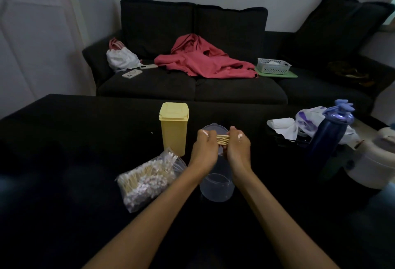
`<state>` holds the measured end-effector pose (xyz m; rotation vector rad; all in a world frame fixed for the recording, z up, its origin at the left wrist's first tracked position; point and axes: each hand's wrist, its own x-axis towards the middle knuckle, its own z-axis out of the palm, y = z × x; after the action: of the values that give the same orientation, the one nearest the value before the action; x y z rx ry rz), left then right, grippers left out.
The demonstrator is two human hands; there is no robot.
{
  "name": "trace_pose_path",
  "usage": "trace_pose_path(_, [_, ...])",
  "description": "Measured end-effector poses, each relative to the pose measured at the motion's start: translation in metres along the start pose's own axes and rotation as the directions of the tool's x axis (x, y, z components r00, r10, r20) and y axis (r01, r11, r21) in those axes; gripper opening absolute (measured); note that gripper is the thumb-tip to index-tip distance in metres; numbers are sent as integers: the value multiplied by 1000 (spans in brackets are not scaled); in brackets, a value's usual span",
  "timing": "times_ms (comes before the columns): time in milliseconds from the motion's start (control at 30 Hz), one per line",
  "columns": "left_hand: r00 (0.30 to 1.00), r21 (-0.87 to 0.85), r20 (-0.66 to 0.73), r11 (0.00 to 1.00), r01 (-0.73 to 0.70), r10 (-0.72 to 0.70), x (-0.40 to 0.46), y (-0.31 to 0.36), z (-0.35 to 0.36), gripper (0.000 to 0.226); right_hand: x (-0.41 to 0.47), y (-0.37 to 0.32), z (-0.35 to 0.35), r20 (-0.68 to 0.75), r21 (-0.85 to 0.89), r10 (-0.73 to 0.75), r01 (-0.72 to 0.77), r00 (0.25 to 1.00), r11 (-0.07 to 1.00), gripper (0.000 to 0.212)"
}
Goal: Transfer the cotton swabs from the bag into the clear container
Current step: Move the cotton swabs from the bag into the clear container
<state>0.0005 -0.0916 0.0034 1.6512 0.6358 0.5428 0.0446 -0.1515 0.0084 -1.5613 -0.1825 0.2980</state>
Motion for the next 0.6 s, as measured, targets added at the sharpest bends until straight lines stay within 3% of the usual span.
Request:
trace_pose_path(133, [995, -40, 17, 994, 98, -97, 2, 2, 2, 36, 1, 5, -6, 51, -65, -188, 191, 981, 979, 22])
trace_pose_path(267, [999, -25, -14, 999, 40, -41, 2, -4, -1, 35, 0, 6, -16, 111, -151, -339, 353, 934, 923, 16])
trace_pose_path(333, [999, 15, 25, 1000, -23, 22, -2, -6, -1, 29, 4, 7, -20, 78, -170, -291, 300, 954, 939, 19])
trace_pose_path(467, [972, 169, 231, 981, -94, 53, -6, -2, 0, 25, 16, 10, -25, 30, -204, -87, 91, 996, 975, 20])
trace_pose_path(600, [958, 378, 287, 917, -126, 13, -3, -2, -20, 32, 19, 4, -42, 94, -331, -113, 138, 989, 933, 20])
